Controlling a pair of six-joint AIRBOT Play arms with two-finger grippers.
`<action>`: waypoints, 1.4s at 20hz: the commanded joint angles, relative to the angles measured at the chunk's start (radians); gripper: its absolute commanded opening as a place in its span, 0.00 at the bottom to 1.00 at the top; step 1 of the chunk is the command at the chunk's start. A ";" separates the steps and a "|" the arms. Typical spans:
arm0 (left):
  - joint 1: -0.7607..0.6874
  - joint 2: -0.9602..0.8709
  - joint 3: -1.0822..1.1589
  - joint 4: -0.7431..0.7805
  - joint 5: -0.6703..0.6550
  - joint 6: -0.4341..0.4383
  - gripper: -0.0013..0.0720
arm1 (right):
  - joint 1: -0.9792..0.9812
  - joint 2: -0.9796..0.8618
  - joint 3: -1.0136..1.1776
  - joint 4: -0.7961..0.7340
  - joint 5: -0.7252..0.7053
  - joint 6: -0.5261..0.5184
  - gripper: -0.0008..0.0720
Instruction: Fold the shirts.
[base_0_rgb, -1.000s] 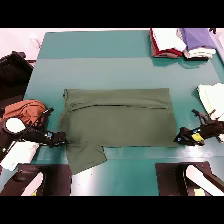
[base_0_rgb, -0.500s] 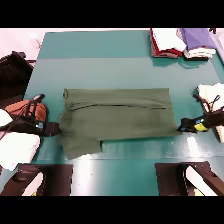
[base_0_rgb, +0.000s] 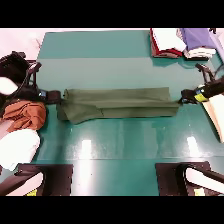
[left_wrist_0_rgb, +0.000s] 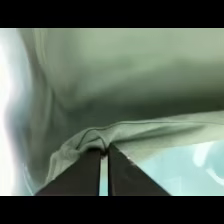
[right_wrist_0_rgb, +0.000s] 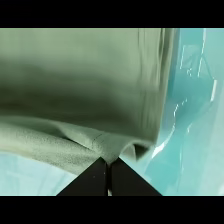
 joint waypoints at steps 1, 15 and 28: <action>0.001 -0.206 0.142 0.000 0.100 0.034 0.06 | 0.042 -0.179 0.146 0.000 -0.031 0.032 0.04; 0.001 -0.355 0.351 -0.034 -0.002 0.018 0.61 | -0.139 -0.353 0.215 0.216 0.039 -0.081 0.80; -0.285 -0.430 0.365 -0.147 0.203 -0.026 0.06 | -0.050 -0.446 0.068 0.444 -0.109 -0.196 0.05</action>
